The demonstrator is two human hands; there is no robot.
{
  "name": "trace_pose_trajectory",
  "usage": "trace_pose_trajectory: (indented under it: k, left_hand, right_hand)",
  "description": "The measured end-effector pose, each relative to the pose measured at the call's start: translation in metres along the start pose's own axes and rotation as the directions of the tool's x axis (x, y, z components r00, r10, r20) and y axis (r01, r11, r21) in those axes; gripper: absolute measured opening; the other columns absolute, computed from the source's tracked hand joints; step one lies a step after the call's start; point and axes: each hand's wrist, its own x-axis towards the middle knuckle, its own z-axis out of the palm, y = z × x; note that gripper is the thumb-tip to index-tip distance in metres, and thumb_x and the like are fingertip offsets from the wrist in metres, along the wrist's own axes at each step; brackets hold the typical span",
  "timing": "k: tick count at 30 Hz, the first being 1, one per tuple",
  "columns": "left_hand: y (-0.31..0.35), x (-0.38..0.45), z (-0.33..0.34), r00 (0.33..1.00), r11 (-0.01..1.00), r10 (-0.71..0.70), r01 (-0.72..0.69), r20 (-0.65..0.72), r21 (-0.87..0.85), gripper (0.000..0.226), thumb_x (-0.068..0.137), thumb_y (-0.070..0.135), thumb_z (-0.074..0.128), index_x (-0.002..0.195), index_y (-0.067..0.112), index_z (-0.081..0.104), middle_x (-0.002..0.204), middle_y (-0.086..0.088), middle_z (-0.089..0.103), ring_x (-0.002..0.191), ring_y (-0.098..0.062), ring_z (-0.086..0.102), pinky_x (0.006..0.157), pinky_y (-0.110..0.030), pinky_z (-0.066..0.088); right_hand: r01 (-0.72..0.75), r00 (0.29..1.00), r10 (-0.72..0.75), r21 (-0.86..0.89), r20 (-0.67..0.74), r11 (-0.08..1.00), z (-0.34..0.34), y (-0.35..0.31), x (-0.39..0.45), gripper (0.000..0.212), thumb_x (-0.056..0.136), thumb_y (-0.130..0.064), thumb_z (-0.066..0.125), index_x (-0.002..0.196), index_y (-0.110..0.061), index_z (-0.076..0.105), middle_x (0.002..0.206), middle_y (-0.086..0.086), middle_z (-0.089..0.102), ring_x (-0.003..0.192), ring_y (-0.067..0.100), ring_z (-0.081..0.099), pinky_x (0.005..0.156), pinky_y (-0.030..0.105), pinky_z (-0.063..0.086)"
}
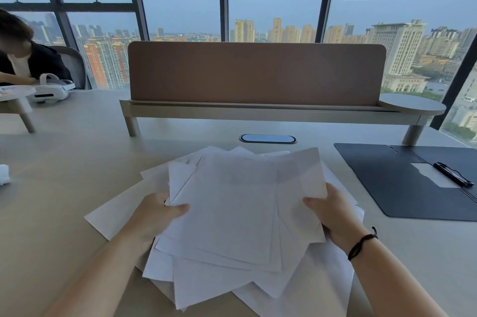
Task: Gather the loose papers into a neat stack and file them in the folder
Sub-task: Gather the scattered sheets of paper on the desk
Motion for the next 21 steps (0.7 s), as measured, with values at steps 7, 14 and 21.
trace_pose_trajectory:
  k: [7, 14, 21]
  left_hand:
    - [0.001, -0.002, 0.006, 0.998, 0.999, 0.016, -0.019, -0.067, -0.039, 0.010, 0.089, 0.008, 0.069, 0.087, 0.010, 0.078, 0.087, -0.008, 0.079, 0.080, -0.028, 0.072, 0.071, -0.030, 0.051]
    - [-0.002, 0.004, 0.000, 0.993, 0.993, -0.041, 0.029, -0.109, -0.113, 0.009, 0.089, 0.009, 0.069, 0.093, 0.008, 0.077, 0.100, -0.013, 0.078, 0.096, -0.032, 0.072, 0.079, -0.034, 0.049]
    - [0.003, 0.002, 0.002, 0.984, 0.992, -0.068, 0.050, -0.162, -0.112, 0.024, 0.086, -0.002, 0.068, 0.108, 0.006, 0.070, 0.100, -0.016, 0.075, 0.085, -0.031, 0.071, 0.077, -0.040, 0.057]
  right_hand:
    - [-0.181, 0.970, 0.225, 0.343, -0.090, 0.922, -0.008, -0.004, 0.009, 0.005, 0.091, -0.004, 0.064, 0.088, 0.000, 0.063, 0.099, 0.020, 0.065, 0.093, 0.038, 0.064, 0.081, 0.050, 0.054]
    - [0.206, 0.925, -0.089, 0.289, -0.370, 0.935, -0.017, -0.010, 0.006, 0.022, 0.082, -0.013, 0.058, 0.069, 0.003, 0.050, 0.074, 0.009, 0.039, 0.068, 0.024, 0.035, 0.063, 0.038, 0.032]
    - [0.766, 0.253, -0.849, -0.440, -0.464, 0.469, -0.020, -0.039, -0.045, 0.028, 0.099, 0.001, 0.052, 0.079, -0.009, 0.068, 0.056, -0.003, 0.045, 0.059, 0.016, 0.038, 0.056, 0.006, 0.034]
